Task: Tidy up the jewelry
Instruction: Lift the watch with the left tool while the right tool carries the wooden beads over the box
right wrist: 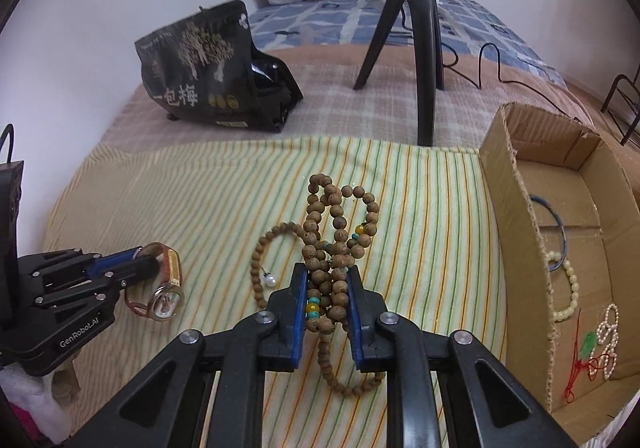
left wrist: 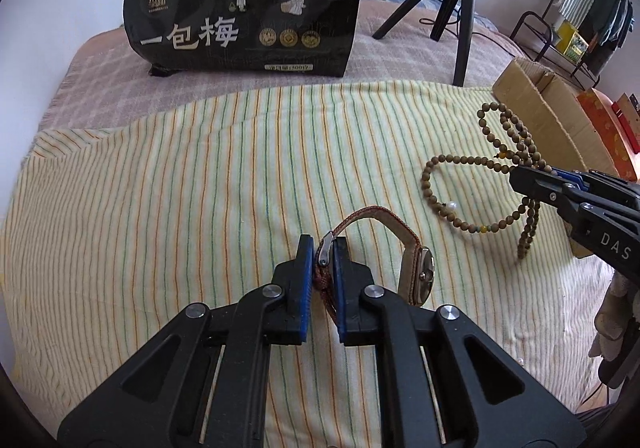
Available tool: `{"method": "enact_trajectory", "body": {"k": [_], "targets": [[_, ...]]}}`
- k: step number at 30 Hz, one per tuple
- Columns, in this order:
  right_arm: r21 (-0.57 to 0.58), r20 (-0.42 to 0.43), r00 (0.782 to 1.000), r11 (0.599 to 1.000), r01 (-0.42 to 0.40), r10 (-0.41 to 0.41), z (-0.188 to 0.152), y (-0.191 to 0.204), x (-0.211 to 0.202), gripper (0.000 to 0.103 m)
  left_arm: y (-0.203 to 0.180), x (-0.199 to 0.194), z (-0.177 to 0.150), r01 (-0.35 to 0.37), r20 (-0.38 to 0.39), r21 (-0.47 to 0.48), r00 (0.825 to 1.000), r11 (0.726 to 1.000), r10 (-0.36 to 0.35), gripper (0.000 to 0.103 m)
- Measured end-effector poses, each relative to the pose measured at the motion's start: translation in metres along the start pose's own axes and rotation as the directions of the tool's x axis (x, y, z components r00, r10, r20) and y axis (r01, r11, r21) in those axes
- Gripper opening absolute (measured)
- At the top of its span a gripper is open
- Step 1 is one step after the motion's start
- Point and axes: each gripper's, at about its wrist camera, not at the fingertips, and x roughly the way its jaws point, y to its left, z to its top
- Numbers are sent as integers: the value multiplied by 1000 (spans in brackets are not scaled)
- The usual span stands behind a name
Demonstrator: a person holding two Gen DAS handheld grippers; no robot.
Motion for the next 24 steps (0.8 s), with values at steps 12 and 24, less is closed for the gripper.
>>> {"method": "enact_trajectory", "body": {"k": [12,24], "targets": [[6,100,994,999,-36,36,6,-5,-49,16,-15,-26,8,15,73,11,997,1000,-16,7],[20,159,986,999,-47,43,2,-21,-87,16,-46,-46,11,75,103,29,992,997,-78,7]]}}
